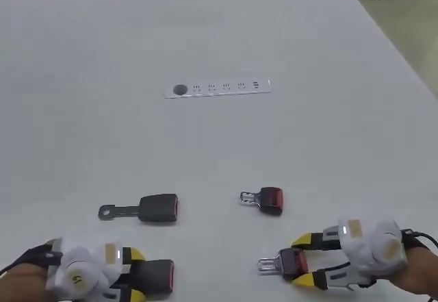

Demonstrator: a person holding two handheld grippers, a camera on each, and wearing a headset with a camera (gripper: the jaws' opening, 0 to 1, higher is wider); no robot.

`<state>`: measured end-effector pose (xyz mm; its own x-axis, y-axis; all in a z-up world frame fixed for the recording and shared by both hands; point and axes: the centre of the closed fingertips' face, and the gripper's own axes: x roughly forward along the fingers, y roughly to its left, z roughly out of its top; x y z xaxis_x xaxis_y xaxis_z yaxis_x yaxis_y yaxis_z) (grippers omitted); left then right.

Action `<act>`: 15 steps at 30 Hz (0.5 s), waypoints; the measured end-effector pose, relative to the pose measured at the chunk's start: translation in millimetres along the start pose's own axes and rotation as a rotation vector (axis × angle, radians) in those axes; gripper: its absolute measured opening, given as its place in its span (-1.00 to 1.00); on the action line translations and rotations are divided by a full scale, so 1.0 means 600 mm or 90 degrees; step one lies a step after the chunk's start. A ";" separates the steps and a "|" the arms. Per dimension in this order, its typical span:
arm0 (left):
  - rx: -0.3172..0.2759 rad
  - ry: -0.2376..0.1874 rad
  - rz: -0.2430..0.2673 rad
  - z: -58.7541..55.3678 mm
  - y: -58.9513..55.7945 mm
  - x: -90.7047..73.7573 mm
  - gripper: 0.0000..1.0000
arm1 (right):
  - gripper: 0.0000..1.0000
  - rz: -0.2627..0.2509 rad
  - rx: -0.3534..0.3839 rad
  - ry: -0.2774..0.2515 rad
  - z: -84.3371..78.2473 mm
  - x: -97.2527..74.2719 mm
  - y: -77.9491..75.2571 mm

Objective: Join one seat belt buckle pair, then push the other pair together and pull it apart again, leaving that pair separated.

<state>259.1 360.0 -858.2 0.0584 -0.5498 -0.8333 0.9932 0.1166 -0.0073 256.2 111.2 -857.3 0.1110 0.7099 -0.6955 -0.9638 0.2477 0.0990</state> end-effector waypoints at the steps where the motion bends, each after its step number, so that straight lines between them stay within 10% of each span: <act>1: -0.001 0.000 0.001 0.000 0.000 0.000 -0.30 | -0.27 -0.001 0.001 -0.003 0.001 0.001 0.000; 15: -0.009 0.009 0.002 0.001 0.000 0.000 -0.30 | -0.27 0.005 0.006 -0.039 0.027 0.026 0.011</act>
<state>259.0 359.4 -858.1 0.0598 -0.5375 -0.8411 0.9915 0.1295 -0.0123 255.4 134.5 -855.8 0.1180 0.7504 -0.6503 -0.9623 0.2480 0.1116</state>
